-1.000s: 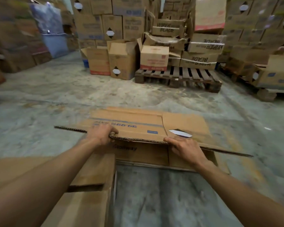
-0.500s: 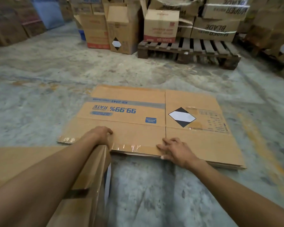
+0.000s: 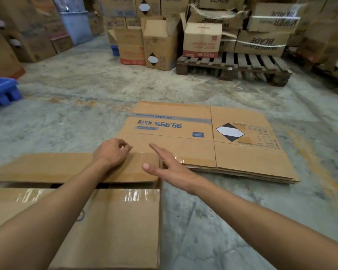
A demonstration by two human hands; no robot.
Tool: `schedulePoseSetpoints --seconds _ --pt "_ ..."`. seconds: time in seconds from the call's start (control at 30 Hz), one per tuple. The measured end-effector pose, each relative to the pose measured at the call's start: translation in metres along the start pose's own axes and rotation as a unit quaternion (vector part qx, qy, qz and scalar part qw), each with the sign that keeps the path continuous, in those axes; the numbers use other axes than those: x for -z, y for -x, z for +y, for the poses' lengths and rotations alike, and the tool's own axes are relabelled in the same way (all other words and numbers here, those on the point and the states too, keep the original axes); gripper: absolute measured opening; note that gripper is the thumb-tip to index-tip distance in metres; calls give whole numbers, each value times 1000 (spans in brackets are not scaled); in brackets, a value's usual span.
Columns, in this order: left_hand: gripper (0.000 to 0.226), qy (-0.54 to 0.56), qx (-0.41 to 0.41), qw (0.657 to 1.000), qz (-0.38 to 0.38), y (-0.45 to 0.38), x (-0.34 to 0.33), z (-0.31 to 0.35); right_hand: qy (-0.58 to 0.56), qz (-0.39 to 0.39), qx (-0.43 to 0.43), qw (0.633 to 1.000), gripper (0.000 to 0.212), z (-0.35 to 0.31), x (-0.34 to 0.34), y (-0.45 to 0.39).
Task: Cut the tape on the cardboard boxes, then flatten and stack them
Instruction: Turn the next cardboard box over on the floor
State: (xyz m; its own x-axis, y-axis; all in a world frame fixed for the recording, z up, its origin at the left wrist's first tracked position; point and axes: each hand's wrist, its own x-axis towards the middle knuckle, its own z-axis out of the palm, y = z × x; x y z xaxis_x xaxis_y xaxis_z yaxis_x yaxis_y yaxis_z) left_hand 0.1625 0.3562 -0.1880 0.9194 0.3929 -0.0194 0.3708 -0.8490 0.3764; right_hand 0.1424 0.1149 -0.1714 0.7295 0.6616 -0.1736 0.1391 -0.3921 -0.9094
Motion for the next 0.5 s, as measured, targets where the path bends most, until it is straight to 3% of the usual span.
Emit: schedulePoseSetpoints --seconds 0.1,0.17,0.37,0.5 --pt "76 -38 1 997 -74 31 15 -56 240 -79 28 967 77 -3 -42 19" --pt "69 -86 -50 989 -110 55 15 -75 350 -66 14 934 66 9 -51 37" --pt "53 -115 -150 976 -105 118 12 -43 422 -6 -75 903 56 36 -45 112" --pt "95 -127 -196 968 -92 170 -28 -18 397 11 -158 904 65 45 -22 163"
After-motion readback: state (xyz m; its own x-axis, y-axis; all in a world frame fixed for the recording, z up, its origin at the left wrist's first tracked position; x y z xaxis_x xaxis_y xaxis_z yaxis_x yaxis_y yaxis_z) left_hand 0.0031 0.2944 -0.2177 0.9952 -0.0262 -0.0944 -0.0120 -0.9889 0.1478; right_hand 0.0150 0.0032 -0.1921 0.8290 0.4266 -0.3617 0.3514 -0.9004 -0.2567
